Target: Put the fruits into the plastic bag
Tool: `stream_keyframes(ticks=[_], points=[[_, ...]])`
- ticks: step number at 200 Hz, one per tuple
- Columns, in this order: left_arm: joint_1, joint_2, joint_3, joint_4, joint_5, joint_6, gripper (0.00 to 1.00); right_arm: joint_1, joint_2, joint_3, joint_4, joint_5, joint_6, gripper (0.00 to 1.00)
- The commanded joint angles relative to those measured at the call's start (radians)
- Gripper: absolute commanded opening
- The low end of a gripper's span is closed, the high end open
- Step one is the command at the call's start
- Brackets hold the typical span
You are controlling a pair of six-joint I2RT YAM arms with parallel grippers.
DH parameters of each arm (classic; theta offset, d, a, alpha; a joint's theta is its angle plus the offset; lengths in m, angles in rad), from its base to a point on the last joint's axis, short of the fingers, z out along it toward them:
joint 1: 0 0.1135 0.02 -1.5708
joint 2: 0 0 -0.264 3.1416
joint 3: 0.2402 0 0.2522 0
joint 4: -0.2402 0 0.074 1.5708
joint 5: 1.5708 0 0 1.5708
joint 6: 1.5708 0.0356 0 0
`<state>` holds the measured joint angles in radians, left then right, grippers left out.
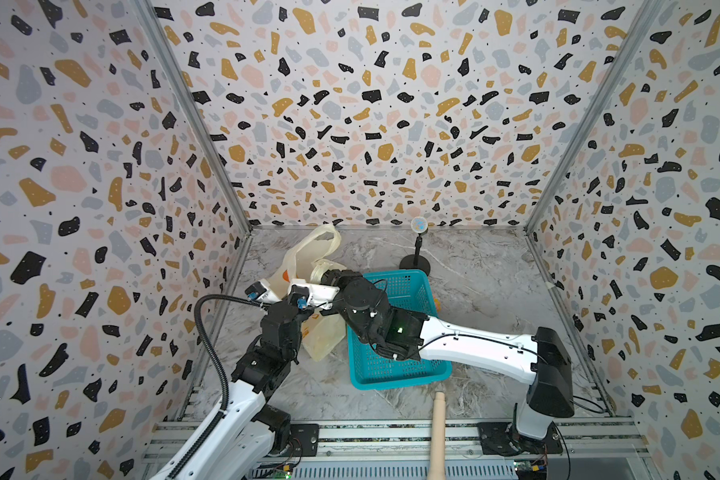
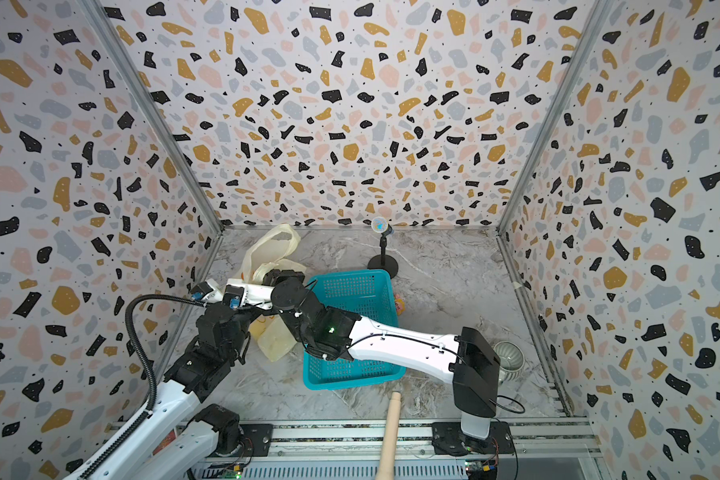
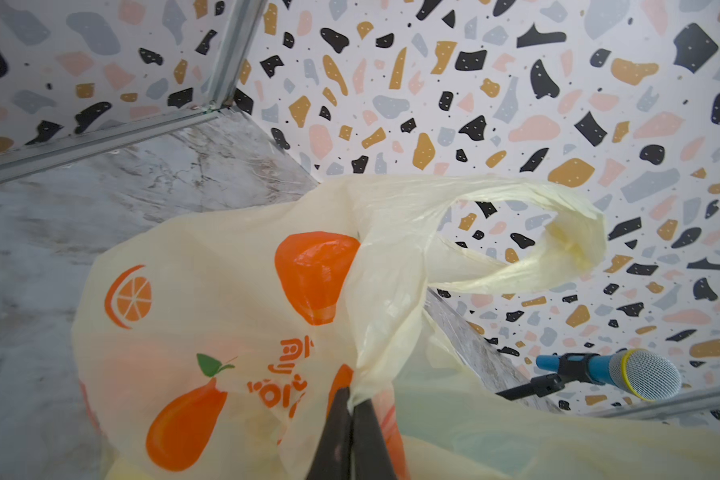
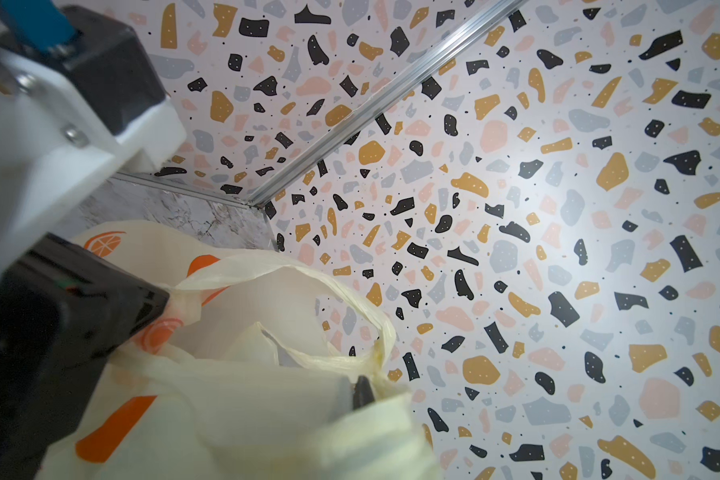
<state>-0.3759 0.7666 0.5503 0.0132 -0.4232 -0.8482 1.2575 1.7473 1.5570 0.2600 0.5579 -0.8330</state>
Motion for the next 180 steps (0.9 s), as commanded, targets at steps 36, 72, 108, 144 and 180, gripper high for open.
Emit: stream_keyframes(ticks=[36,72,108,144,180], points=[[0.002,0.170,0.084,0.143,0.210,0.122,0.00,0.008,-0.275,-0.195,-0.020,-0.007,0.327,0.00],[0.000,0.163,0.047,0.205,0.334,0.121,0.00,-0.030,-0.375,-0.356,-0.123,-0.041,0.574,0.00],[-0.004,0.090,-0.005,0.165,0.345,0.136,0.00,-0.185,-0.495,-0.491,-0.178,-0.240,0.871,0.33],[-0.003,-0.006,0.026,0.047,0.160,0.202,0.57,-0.410,-0.675,-0.666,-0.114,-0.401,1.105,0.96],[-0.004,-0.070,0.141,-0.122,-0.246,0.266,0.99,-0.507,-0.886,-0.814,-0.176,-0.116,1.195,0.99]])
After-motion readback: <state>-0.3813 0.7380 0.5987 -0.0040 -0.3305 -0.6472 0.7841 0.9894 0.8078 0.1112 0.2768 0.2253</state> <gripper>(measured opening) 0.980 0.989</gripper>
